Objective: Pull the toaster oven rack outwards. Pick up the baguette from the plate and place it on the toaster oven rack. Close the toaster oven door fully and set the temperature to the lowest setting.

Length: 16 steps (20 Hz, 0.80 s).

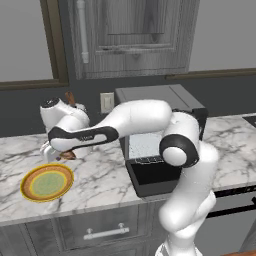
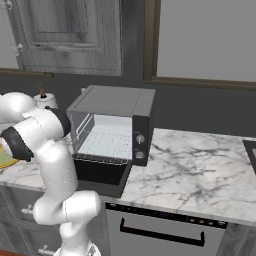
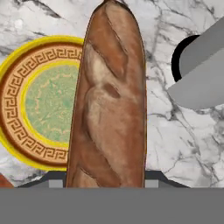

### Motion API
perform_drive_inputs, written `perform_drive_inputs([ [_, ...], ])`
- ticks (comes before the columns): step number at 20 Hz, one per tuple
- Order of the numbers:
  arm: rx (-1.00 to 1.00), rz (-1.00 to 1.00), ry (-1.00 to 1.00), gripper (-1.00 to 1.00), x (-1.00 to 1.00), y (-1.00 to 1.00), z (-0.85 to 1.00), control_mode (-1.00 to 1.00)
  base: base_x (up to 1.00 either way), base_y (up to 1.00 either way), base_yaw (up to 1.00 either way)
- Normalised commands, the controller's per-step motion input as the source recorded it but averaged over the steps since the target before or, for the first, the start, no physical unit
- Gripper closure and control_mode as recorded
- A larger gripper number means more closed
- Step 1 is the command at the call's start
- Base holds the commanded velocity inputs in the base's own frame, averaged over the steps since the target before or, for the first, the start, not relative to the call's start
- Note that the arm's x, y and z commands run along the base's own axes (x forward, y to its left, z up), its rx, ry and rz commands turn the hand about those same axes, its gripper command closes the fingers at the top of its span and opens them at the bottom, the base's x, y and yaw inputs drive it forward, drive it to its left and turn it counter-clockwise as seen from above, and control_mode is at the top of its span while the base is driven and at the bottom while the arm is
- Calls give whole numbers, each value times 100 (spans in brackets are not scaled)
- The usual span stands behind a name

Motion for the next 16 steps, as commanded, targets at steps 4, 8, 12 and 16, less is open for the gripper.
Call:
perform_drive_inputs([
  [4,26,-26,-21,100,0,-100,54,-100,0,0,0],
  [8,26,-26,-28,100,-7,-100,27,-100,0,0,0],
  [12,17,-26,-34,100,-20,-100,25,-100,0,0,0],
  [16,5,-22,-31,100,-25,-90,47,-100,0,0,0],
])
